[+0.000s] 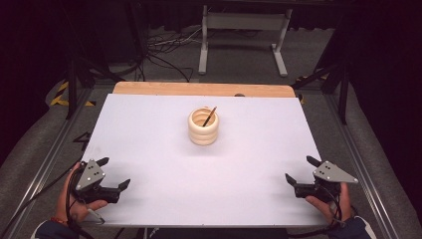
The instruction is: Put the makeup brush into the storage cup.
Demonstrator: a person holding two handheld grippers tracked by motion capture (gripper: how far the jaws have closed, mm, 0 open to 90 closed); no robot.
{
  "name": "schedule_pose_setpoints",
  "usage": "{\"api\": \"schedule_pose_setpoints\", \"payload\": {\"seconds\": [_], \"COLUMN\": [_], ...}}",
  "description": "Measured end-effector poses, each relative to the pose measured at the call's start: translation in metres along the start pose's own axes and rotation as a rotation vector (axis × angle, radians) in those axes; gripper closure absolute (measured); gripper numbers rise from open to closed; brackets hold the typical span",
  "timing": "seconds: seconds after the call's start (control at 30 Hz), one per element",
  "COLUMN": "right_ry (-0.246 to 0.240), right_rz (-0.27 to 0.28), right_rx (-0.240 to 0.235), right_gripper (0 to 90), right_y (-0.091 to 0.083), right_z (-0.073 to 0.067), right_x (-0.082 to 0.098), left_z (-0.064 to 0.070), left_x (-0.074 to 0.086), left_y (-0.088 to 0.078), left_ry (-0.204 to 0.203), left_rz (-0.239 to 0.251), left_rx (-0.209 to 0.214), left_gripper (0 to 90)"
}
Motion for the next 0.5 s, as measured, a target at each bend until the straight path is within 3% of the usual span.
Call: {"api": "schedule_pose_setpoints", "payload": {"seconds": [0.3, 0.5], "right_ry": [0.001, -0.008], "right_rz": [0.001, 0.003], "right_rx": [-0.006, -0.013], "right_gripper": [6.5, 6.5], "right_y": [-0.0006, -0.0015], "right_z": [-0.001, -0.0018], "right_x": [0.0009, 0.0004], "left_z": [0.0002, -0.0009], "left_x": [0.0029, 0.0006], "left_y": [-0.0037, -0.0034], "left_ry": [-0.031, -0.029], "left_rz": [0.008, 0.004], "left_rx": [0.02, 0.017], "left_gripper": [3.5, 3.5]}}
Point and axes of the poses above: each handheld gripper's, and its own axes: y roughly forward along the jaws, x roughly out of its underside, z roughly to its right, the point moved 3 cm from there along y, roughly forward along the jaws, and after that the axes turned 7 degrees about z, right-handed, at the moved point
